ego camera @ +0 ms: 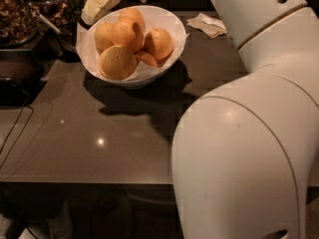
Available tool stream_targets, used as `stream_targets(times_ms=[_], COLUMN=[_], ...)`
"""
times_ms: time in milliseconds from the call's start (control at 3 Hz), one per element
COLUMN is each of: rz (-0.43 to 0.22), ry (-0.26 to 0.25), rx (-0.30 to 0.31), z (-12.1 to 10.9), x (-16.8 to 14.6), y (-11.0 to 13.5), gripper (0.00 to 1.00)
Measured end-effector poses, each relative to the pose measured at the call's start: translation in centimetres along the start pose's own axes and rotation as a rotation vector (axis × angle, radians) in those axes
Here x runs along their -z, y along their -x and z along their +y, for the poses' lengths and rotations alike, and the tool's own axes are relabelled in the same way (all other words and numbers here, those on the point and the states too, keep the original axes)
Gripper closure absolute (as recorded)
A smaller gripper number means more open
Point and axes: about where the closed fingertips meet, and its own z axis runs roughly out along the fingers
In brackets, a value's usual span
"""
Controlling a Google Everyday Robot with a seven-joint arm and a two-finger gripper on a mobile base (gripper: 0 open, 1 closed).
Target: Pick orange from white bowl
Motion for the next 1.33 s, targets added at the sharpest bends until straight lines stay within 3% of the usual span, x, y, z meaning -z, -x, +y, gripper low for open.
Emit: stream_targets(times_ms=[667, 1333], rz=[0.016, 0.040], ry=[-0.026, -0.044], rx=[-0.073, -0.134], z=[-1.1, -2.5], x=[-1.1, -2.3], y=[0.2, -0.3], gripper=[0.18, 0.16])
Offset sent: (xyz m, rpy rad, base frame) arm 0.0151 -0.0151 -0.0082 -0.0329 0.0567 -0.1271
